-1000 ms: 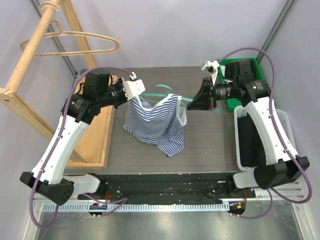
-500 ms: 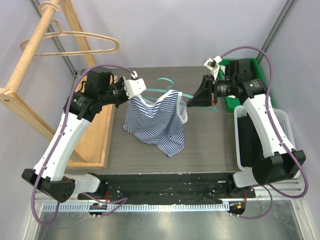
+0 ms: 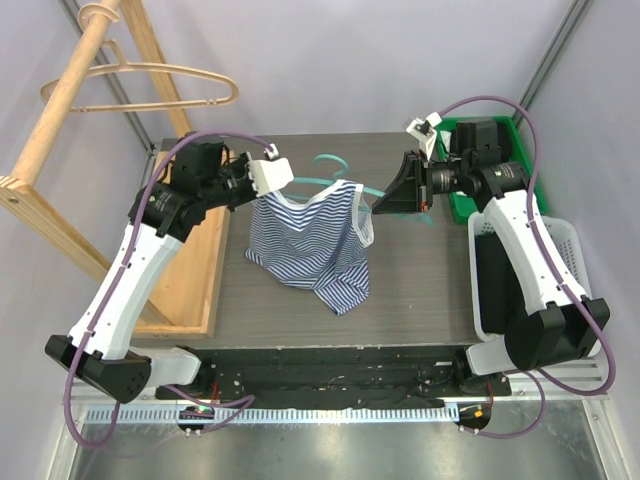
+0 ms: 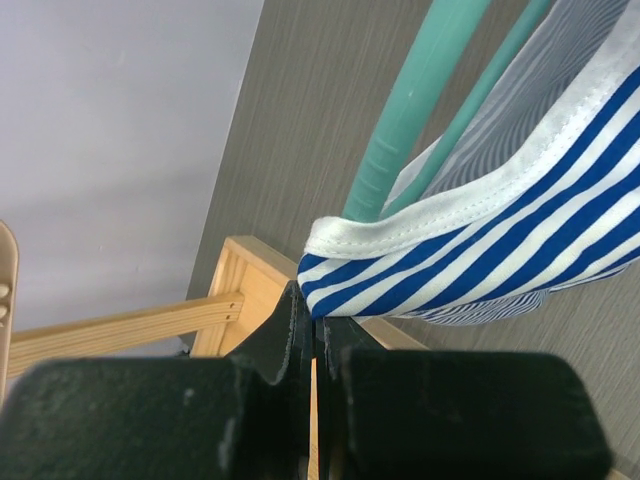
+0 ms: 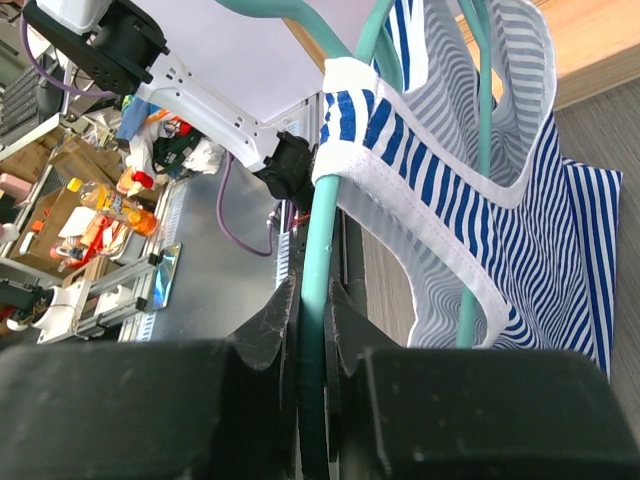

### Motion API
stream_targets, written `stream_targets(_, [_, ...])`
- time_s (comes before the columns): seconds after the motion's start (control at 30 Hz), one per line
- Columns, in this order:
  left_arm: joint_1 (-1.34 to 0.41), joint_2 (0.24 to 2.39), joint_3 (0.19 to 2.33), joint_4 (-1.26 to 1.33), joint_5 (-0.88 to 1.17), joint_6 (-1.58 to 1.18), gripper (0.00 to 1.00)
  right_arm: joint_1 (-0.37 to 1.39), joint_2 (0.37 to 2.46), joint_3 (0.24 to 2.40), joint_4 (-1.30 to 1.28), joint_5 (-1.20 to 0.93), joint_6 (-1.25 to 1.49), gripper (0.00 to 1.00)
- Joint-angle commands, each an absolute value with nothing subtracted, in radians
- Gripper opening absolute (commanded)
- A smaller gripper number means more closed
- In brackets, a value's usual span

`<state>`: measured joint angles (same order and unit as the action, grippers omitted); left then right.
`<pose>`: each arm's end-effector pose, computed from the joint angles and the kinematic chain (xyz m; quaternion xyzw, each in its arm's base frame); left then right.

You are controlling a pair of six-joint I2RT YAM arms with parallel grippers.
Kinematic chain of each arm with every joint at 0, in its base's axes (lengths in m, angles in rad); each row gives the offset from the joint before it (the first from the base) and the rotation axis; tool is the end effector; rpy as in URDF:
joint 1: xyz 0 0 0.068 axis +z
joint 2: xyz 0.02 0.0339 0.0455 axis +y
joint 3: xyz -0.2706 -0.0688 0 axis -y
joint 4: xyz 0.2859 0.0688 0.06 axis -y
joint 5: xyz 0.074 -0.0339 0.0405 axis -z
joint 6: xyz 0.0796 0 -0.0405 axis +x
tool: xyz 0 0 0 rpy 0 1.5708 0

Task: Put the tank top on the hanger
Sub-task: Hang the tank top on the hanger.

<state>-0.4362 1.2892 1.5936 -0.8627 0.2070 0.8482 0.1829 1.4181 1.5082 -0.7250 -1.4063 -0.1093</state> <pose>0.2907 -0.1536 0.4359 0.5611 0.6666 0.0102 0.4906 0.3085 0.1369 0.4148 -0.3877 0.6311 0.5894 0.3226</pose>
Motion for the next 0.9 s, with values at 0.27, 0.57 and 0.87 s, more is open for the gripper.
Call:
stream_targets(0.27, [-0.433,1.285,1.647,-0.805,0.187,0.854,0.00,0.187,1.361,1.454,-0.586,-1.500,-0.009,0.01])
stream_targets(0.57, [-0.433,1.270,1.632,-0.818,0.163,0.874,0.00,0.179,1.327,1.443,-0.531,-1.509,0.047,0.01])
stream_targets(0.87, [-0.433,1.269,1.623,-0.816,0.146,0.885,0.00,0.179,1.318,1.421,-0.499,-1.535,0.086,0.01])
